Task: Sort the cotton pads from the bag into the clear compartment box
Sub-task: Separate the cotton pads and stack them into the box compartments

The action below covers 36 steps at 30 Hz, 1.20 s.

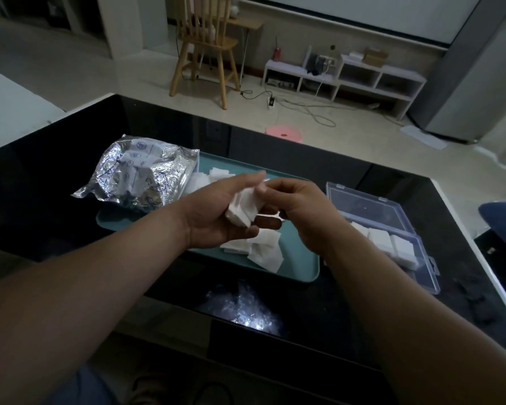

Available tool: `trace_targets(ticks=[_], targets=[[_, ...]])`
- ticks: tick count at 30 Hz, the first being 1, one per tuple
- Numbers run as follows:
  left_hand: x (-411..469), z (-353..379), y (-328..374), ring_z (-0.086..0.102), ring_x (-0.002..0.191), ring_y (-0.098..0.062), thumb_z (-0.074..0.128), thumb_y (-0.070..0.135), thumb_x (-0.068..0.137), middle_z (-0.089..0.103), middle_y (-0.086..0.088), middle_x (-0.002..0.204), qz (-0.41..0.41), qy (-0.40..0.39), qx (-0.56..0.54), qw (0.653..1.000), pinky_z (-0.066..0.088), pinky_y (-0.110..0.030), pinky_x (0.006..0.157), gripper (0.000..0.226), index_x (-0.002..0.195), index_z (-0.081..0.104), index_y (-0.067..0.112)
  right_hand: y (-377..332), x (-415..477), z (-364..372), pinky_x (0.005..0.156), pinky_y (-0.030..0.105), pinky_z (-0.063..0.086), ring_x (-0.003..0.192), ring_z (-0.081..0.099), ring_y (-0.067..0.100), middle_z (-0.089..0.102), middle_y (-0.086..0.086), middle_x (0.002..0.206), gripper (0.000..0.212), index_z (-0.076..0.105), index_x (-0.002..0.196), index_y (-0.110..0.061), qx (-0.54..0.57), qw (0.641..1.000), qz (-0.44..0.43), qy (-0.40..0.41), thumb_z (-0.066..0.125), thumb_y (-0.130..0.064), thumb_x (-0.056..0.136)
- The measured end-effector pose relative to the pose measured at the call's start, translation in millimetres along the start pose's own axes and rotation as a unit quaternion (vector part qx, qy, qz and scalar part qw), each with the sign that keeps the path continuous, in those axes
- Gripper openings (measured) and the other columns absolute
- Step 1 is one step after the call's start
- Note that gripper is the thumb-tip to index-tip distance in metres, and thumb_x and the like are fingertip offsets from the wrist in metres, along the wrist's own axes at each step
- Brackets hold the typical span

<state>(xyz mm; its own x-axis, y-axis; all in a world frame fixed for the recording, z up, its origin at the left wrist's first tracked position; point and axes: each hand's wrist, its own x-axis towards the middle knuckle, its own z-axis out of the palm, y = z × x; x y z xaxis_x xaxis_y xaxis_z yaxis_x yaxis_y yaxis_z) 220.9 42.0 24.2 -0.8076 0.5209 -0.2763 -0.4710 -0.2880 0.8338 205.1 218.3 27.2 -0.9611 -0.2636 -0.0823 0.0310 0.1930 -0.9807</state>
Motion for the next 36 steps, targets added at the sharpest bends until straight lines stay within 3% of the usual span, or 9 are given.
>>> trace_targets(ticks=[3,6,10,13,18,23,28,31,36], targets=[[4,-3,0,0.064,0.073,-0.022,0.053,0.022,0.103,0.067,-0.010,0.092,0.021,0.022,-0.034,0.999,0.049,-0.021,0.048,0.019,0.121,0.058,0.019,0,1,7,0.074,0.026,0.055,0.086,0.071,0.017,0.077,0.009,0.102,0.017,0.075,0.115,-0.014,-0.008,1.000,-0.006,0.012,0.067,-0.015,0.100],[10,-16,8,0.055,0.060,-0.017,0.060,0.015,0.099,0.055,-0.007,0.079,0.044,0.140,-0.114,0.983,0.046,-0.021,0.042,0.015,0.112,0.055,0.020,7,5,-2,0.076,0.036,0.053,0.088,0.067,0.019,0.073,0.010,0.101,0.015,0.070,0.109,-0.012,-0.120,0.990,0.026,0.075,0.066,-0.025,0.101],[15,-31,8,0.056,0.055,-0.014,0.070,0.017,0.092,0.055,-0.005,0.084,0.044,0.240,-0.109,0.964,0.044,-0.020,0.041,0.017,0.103,0.057,0.011,35,2,-9,0.059,0.031,0.042,0.077,0.061,0.023,0.061,-0.002,0.077,0.031,0.057,0.079,-0.020,-0.414,0.906,0.080,0.029,0.072,-0.044,0.092],[16,-25,2,0.055,0.058,-0.013,0.070,0.018,0.093,0.060,-0.004,0.085,0.034,0.230,-0.077,0.970,0.043,-0.021,0.041,0.013,0.100,0.060,0.014,48,-1,3,0.071,0.034,0.048,0.093,0.064,0.025,0.064,-0.001,0.101,0.040,0.064,0.106,-0.021,-0.479,0.873,0.090,0.021,0.075,-0.053,0.086],[15,-15,2,0.056,0.060,-0.013,0.068,0.016,0.095,0.064,-0.005,0.084,0.041,0.214,-0.049,0.975,0.043,-0.019,0.042,0.009,0.101,0.061,0.016,41,-1,-4,0.071,0.035,0.051,0.083,0.065,0.020,0.068,-0.003,0.088,0.020,0.065,0.092,-0.020,-0.377,0.922,0.066,0.060,0.077,-0.036,0.091],[17,-14,-1,0.056,0.061,-0.015,0.067,0.014,0.095,0.063,-0.008,0.088,0.037,0.248,-0.020,0.968,0.041,-0.019,0.039,0.013,0.107,0.061,0.015,30,-3,-30,0.063,0.031,0.049,0.070,0.067,0.017,0.075,0.008,0.090,0.017,0.069,0.103,-0.023,-0.199,0.971,0.103,0.082,0.080,-0.028,0.092],[22,-8,-11,0.059,0.070,-0.018,0.068,0.018,0.095,0.063,-0.009,0.098,0.031,0.238,0.065,0.969,0.044,-0.021,0.044,0.008,0.103,0.065,0.018,30,-9,-41,0.054,0.027,0.040,0.054,0.051,0.012,0.061,0.002,0.068,0.007,0.069,0.099,-0.013,-0.021,0.987,0.146,0.064,0.075,-0.016,0.096],[24,0,-16,0.059,0.070,-0.016,0.073,0.027,0.093,0.063,-0.005,0.094,0.045,0.205,0.128,0.969,0.047,-0.024,0.049,0.011,0.098,0.065,0.021,27,-13,-43,0.054,0.027,0.040,0.054,0.049,0.011,0.060,-0.004,0.059,0.007,0.070,0.100,-0.011,-0.011,0.989,0.136,0.052,0.074,-0.016,0.097],[25,11,-24,0.059,0.066,-0.015,0.079,0.032,0.089,0.068,-0.003,0.082,0.046,0.167,0.176,0.969,0.046,-0.025,0.050,0.024,0.099,0.060,0.020,25,-17,-36,0.066,0.033,0.046,0.063,0.059,0.014,0.069,-0.001,0.070,0.008,0.072,0.099,-0.013,-0.025,0.994,0.096,0.042,0.075,-0.021,0.096]])
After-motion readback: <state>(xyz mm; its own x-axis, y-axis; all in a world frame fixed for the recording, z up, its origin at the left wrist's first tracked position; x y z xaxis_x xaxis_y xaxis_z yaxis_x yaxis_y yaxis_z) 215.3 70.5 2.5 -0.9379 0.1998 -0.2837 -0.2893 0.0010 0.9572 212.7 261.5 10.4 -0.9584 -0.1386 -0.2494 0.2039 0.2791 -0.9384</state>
